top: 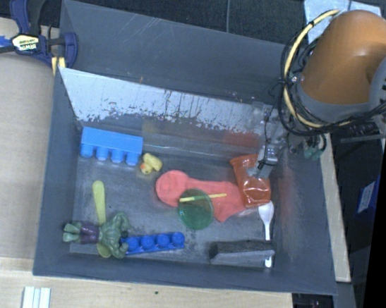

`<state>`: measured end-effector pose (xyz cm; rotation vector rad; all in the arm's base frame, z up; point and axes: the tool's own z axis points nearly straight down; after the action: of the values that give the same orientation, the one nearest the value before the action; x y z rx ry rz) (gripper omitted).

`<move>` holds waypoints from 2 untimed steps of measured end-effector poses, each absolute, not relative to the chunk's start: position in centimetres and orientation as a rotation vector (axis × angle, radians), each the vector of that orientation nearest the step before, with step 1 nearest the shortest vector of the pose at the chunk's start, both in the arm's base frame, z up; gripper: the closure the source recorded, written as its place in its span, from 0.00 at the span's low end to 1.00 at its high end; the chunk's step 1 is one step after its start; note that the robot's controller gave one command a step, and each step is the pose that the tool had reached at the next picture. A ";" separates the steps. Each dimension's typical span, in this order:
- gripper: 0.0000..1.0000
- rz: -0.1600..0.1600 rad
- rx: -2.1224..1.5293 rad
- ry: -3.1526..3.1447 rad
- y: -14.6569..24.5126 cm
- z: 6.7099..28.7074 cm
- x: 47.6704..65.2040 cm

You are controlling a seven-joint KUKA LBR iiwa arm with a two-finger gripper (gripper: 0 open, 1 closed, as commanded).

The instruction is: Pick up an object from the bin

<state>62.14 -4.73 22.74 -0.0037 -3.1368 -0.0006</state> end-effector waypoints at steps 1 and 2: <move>0.00 0.000 -0.002 -3.146 -4.7 23.3 62.3; 0.00 0.000 0.062 -3.146 -1.7 16.5 61.9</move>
Offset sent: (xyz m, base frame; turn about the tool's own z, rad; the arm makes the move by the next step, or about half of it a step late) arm -0.0042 0.0307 -0.0631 -0.0417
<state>61.86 -1.70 16.50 0.0619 -3.1465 0.0000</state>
